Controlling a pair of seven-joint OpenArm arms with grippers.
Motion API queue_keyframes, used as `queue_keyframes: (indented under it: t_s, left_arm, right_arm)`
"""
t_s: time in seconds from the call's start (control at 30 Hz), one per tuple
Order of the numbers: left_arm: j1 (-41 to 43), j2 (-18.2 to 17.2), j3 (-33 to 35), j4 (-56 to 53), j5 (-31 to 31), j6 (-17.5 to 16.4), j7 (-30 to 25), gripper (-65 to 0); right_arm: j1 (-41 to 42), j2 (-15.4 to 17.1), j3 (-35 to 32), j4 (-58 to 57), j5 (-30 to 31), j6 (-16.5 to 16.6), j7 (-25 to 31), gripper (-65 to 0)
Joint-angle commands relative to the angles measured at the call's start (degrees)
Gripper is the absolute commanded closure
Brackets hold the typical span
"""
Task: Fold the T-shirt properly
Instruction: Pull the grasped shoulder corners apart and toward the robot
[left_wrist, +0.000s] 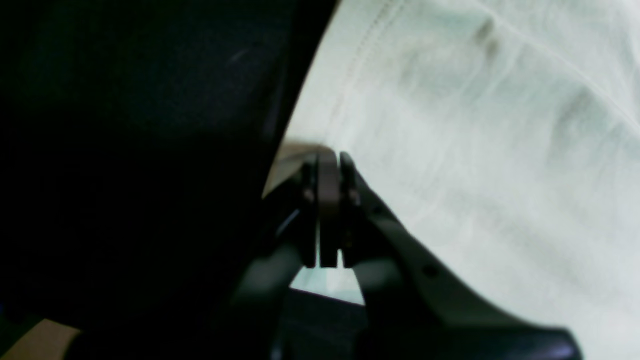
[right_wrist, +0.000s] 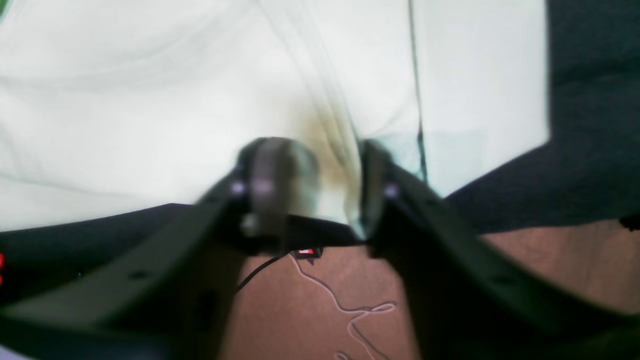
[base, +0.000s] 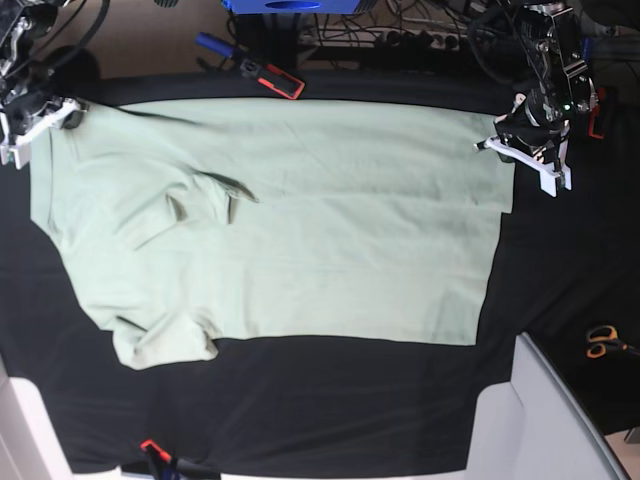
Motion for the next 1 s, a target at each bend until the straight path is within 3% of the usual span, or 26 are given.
queue_keyframes:
  t_s: [0.0, 0.13, 0.47, 0.97]
  left_arm:
    - [0.6, -0.1, 0.0, -1.1, 2.0, 1.2, 3.4, 0.0]
    - [0.5, -0.1, 0.0, -1.1, 2.0, 1.2, 3.4, 0.0]
    - [0.5, -0.1, 0.0, -1.1, 2.0, 1.2, 3.4, 0.0]
    - [0.6, -0.1, 0.0, -1.1, 2.0, 1.2, 3.4, 0.0]
  right_arm:
    - [0.4, 0.7, 0.0, -0.2, 0.5, 0.4, 0.2, -8.6]
    - [0.4, 0.7, 0.0, -0.6, 0.5, 0.4, 0.2, -0.1]
    - [2.5, 3.4, 0.0, -0.7, 0.5, 0.4, 0.2, 0.0]
    - [3.7, 4.5, -0.1, -0.6, 0.4, 0.1, -0.6, -0.1]
